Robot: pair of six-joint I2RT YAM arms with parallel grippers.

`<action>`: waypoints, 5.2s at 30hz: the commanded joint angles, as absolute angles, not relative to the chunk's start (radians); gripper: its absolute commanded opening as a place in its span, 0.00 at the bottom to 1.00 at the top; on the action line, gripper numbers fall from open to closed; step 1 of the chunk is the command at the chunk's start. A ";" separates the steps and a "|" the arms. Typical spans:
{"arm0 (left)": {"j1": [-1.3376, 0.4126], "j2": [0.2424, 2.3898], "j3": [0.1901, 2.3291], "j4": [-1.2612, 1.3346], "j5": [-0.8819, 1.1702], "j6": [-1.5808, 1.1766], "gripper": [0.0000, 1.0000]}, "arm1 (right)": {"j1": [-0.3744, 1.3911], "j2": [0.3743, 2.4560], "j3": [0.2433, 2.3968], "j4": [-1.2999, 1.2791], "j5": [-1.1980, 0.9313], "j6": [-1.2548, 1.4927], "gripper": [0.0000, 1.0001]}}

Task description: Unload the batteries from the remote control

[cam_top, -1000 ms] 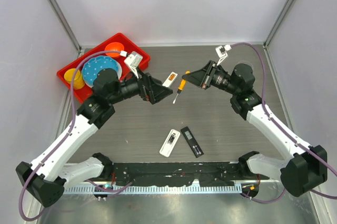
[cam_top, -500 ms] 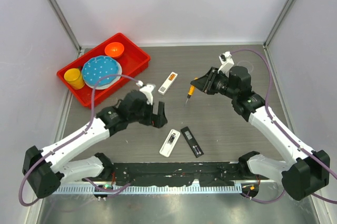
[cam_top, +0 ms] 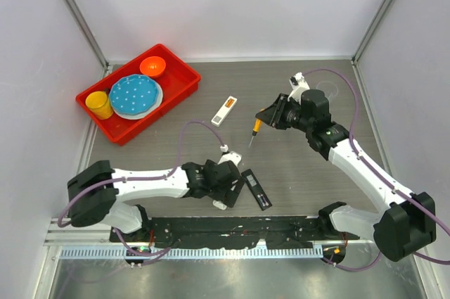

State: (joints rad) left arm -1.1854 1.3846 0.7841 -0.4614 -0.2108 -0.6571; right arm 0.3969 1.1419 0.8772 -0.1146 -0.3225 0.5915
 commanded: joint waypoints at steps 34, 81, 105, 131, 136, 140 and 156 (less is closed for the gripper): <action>-0.917 1.304 0.837 -0.370 -0.181 -0.539 0.40 | 0.341 1.144 0.853 -0.080 -0.313 0.551 0.01; -0.902 1.782 0.989 -0.203 -0.032 -0.245 0.69 | 0.132 1.198 0.770 -0.026 -0.431 0.538 0.01; -0.910 1.882 1.197 -0.265 0.086 -0.176 0.67 | 0.133 1.226 0.756 -0.005 -0.426 0.549 0.01; -0.910 1.014 0.894 -0.537 0.147 -0.502 0.90 | 0.133 0.609 0.683 -0.455 -0.437 0.637 0.01; -0.911 0.885 0.833 -0.558 0.109 -0.520 0.91 | 0.132 0.552 0.652 -0.483 -0.440 0.649 0.01; -0.910 0.883 0.772 -0.510 0.087 -0.477 0.92 | 0.133 0.535 0.678 -0.551 -0.396 0.609 0.01; -0.931 1.391 0.926 -0.187 -0.037 -0.244 0.91 | 0.132 0.849 0.657 -0.218 -0.420 0.558 0.01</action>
